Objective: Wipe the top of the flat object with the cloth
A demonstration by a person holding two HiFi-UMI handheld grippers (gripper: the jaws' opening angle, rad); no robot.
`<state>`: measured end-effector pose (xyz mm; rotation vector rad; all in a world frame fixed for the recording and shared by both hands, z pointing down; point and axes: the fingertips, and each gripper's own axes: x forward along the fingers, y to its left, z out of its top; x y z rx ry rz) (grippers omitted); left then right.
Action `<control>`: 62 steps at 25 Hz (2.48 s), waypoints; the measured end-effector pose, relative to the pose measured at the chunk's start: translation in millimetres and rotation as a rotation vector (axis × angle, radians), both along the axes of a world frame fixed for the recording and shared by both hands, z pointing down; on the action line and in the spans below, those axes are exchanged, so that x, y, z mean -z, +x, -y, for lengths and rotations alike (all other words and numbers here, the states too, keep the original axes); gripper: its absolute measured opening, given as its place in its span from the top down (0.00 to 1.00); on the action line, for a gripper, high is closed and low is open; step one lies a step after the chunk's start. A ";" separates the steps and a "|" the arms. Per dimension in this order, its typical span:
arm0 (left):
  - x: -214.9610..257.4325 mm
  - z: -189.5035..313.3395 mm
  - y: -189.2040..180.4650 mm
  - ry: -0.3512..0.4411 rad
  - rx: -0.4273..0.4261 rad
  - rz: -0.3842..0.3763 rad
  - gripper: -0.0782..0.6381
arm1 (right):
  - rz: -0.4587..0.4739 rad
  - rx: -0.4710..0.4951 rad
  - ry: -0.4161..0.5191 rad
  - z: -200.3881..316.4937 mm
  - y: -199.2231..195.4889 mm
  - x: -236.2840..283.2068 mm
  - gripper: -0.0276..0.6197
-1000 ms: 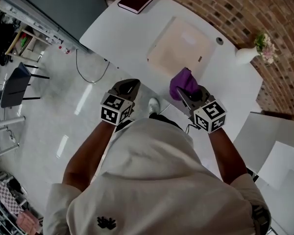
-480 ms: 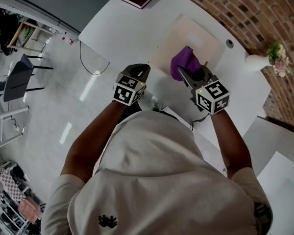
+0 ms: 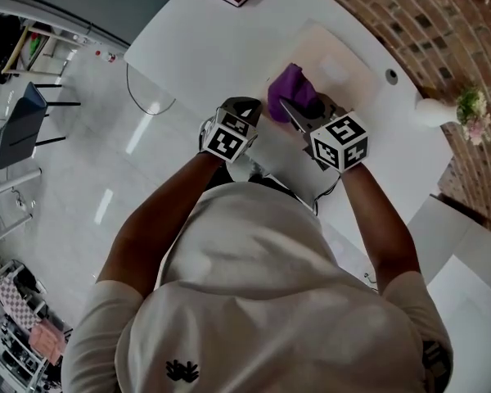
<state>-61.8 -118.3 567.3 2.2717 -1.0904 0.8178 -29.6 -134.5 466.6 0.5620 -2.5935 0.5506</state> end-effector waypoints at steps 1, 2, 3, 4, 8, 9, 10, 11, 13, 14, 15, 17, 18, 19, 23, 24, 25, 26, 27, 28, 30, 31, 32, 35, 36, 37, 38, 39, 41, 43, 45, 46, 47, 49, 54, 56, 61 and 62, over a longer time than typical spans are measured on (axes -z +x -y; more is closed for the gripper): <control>-4.4 0.3 1.0 -0.006 -0.005 0.000 0.86 | -0.003 0.011 -0.008 2.1 -5.8 -5.5 0.84; -8.3 0.7 2.0 -0.009 -0.011 0.003 0.86 | -0.006 0.021 -0.016 4.6 -10.8 -11.9 0.84; -11.1 1.2 2.7 -0.009 -0.017 0.007 0.86 | -0.012 0.031 -0.025 7.3 -15.2 -19.2 0.84; -13.0 1.7 3.2 -0.007 -0.021 0.011 0.86 | -0.019 0.041 -0.036 9.7 -18.7 -27.2 0.84; -16.3 1.9 4.0 0.011 -0.039 0.036 0.86 | -0.058 0.069 -0.077 14.3 -28.3 -56.3 0.84; -16.7 1.8 4.2 0.017 -0.049 0.050 0.86 | -0.073 0.073 -0.077 15.0 -29.6 -61.0 0.84; -17.0 1.8 4.3 0.025 -0.060 0.064 0.86 | -0.086 0.075 -0.074 16.1 -30.8 -64.7 0.84; -17.1 2.0 4.1 0.032 -0.070 0.078 0.86 | -0.097 0.075 -0.070 18.0 -31.6 -67.7 0.84; -17.0 2.4 3.3 0.045 -0.086 0.099 0.86 | -0.117 0.071 -0.061 23.0 -32.0 -72.5 0.84; -17.0 2.1 2.7 0.048 -0.091 0.105 0.86 | -0.127 0.068 -0.056 25.7 -31.6 -74.4 0.84; -17.2 1.7 2.3 0.049 -0.096 0.109 0.86 | -0.135 0.065 -0.051 28.4 -30.8 -76.1 0.84; -17.8 2.0 2.7 0.049 -0.103 0.113 0.86 | -0.149 0.061 -0.042 36.1 -27.3 -79.0 0.84; -18.1 2.8 3.7 0.048 -0.105 0.114 0.86 | -0.155 0.056 -0.038 41.5 -24.6 -80.1 0.84; -18.4 3.5 4.8 0.048 -0.108 0.113 0.86 | -0.159 0.049 -0.034 47.5 -21.4 -80.9 0.84; -19.9 4.9 6.7 0.051 -0.125 0.119 0.86 | -0.182 0.012 -0.017 76.1 -8.4 -84.7 0.84; -20.0 4.9 6.4 0.052 -0.129 0.123 0.86 | -0.189 0.001 -0.013 84.0 -5.3 -86.2 0.84; -19.8 4.8 6.0 0.054 -0.133 0.128 0.86 | -0.197 -0.010 -0.010 92.1 -2.2 -87.5 0.84; -19.5 4.5 5.4 0.056 -0.138 0.133 0.86 | -0.204 -0.022 -0.008 100.3 0.9 -88.2 0.84; -19.3 4.4 4.7 0.059 -0.142 0.139 0.86 | -0.209 -0.035 -0.005 109.0 4.0 -88.5 0.84; -19.1 4.9 4.1 0.062 -0.146 0.146 0.86 | -0.215 -0.051 0.000 118.5 7.3 -88.4 0.84; -18.8 7.0 3.7 0.067 -0.155 0.154 0.86 | -0.227 -0.086 0.013 139.8 15.2 -87.9 0.84; -18.9 7.2 4.5 0.066 -0.158 0.154 0.86 | -0.236 -0.103 0.019 149.9 20.1 -87.8 0.84; -18.9 6.0 5.7 0.062 -0.161 0.152 0.86 | -0.248 -0.118 0.025 159.0 25.3 -87.9 0.84; -18.6 1.3 5.9 0.052 -0.170 0.152 0.86 | -0.280 -0.167 0.039 184.8 38.3 -88.7 0.84; -18.4 1.0 5.6 0.051 -0.173 0.156 0.86 | -0.288 -0.186 0.043 194.1 42.4 -88.6 0.84; -18.1 1.6 5.6 0.051 -0.177 0.159 0.86 | -0.294 -0.204 0.048 203.5 46.7 -88.1 0.84; -17.9 2.6 5.8 0.051 -0.180 0.162 0.86 | -0.300 -0.220 0.052 212.5 50.6 -87.3 0.84; -17.6 3.3 5.9 0.050 -0.182 0.165 0.86 | -0.306 -0.234 0.057 220.5 54.1 -86.5 0.84; -17.4 4.1 5.9 0.049 -0.185 0.168 0.86 | -0.323 -0.253 0.071 233.6 60.2 -85.5 0.84; -17.5 4.6 6.0 0.046 -0.185 0.167 0.86 | -0.343 -0.271 0.085 244.4 66.4 -85.8 0.84; -17.7 4.4 5.5 0.042 -0.185 0.163 0.86 | -0.358 -0.294 0.094 252.8 72.2 -86.3 0.84; -17.7 4.5 5.1 0.040 -0.185 0.161 0.86 | -0.360 -0.306 0.097 256.2 74.8 -85.5 0.84; -17.7 4.8 5.0 0.040 -0.185 0.159 0.86 | -0.355 -0.317 0.098 258.8 77.0 -83.6 0.84; -17.7 5.1 5.3 0.038 -0.184 0.154 0.86 | -0.324 -0.330 0.098 259.2 79.1 -76.2 0.84; -17.7 3.3 4.5 0.037 -0.183 0.149 0.86 | -0.213 -0.257 0.118 222.6 66.4 -46.8 0.84; -18.0 4.0 5.1 0.037 -0.182 0.147 0.86 | -0.176 -0.210 0.123 198.4 59.7 -35.7 0.84; -18.3 2.6 7.0 0.038 -0.173 0.150 0.86 | -0.094 -0.145 0.080 131.5 45.5 -24.3 0.84; -18.4 3.0 8.0 0.039 -0.173 0.152 0.86 | -0.083 -0.134 0.072 119.5 43.0 -23.4 0.84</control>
